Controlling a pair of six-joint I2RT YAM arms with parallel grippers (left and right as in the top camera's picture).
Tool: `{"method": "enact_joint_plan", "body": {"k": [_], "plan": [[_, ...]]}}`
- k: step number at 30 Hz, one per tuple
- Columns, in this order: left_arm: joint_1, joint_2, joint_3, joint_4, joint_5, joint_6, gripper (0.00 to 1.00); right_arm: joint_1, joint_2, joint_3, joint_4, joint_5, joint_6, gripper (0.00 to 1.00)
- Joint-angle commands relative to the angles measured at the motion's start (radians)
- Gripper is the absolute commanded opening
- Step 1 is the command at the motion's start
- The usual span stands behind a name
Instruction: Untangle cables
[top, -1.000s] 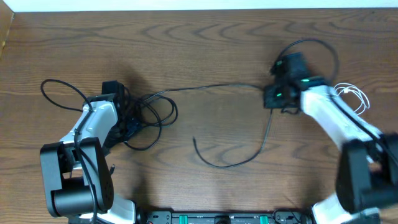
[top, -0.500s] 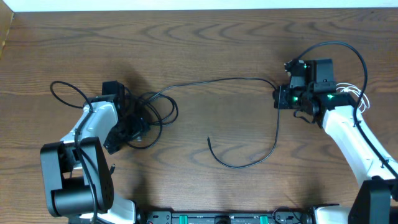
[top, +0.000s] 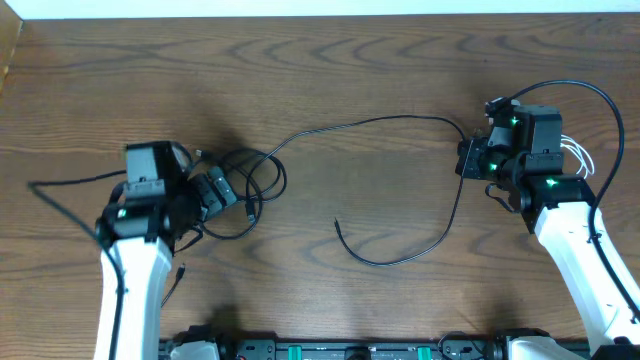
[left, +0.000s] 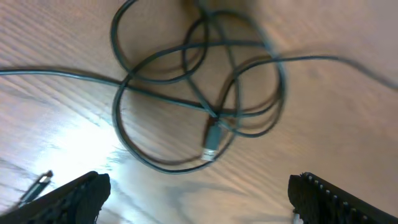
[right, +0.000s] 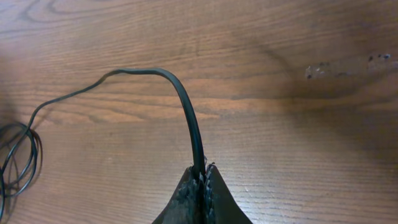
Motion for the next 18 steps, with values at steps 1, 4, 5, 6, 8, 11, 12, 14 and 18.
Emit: {"method": "enact_joint_plan", "body": {"k": [1,4,5,6,8,11,12,14,18], "plan": [[-0.019,-0.021,0.003,0.000,0.034,-0.043,0.98,-0.005,-0.027,-0.010,0.001,0.004,-0.005,0.01],[-0.042,-0.006,-0.003,0.002,0.032,-0.043,0.98,-0.004,-0.042,-0.010,-0.003,0.003,-0.005,0.01],[-0.052,0.011,-0.006,0.006,0.029,-0.043,0.98,-0.003,-0.043,-0.010,-0.006,0.000,-0.005,0.01],[-0.059,0.024,-0.008,0.013,0.026,-0.043,0.98,-0.003,-0.043,-0.010,-0.010,0.000,-0.005,0.01],[-0.071,0.064,-0.009,0.032,0.025,-0.044,0.98,-0.003,-0.040,-0.010,-0.013,0.000,-0.005,0.01],[-0.090,0.127,-0.009,0.072,0.025,-0.064,0.98,-0.003,-0.040,-0.010,-0.013,0.000,-0.005,0.01],[-0.097,0.151,-0.009,0.089,0.024,-0.066,0.98,-0.003,-0.040,-0.010,-0.013,0.000,-0.005,0.01],[-0.114,0.209,-0.009,0.128,-0.008,-0.066,0.98,-0.003,-0.040,-0.010,-0.013,-0.003,-0.005,0.01],[-0.121,0.295,-0.009,0.181,-0.117,-0.126,0.98,0.008,-0.040,-0.010,-0.013,-0.016,-0.005,0.01]]}}
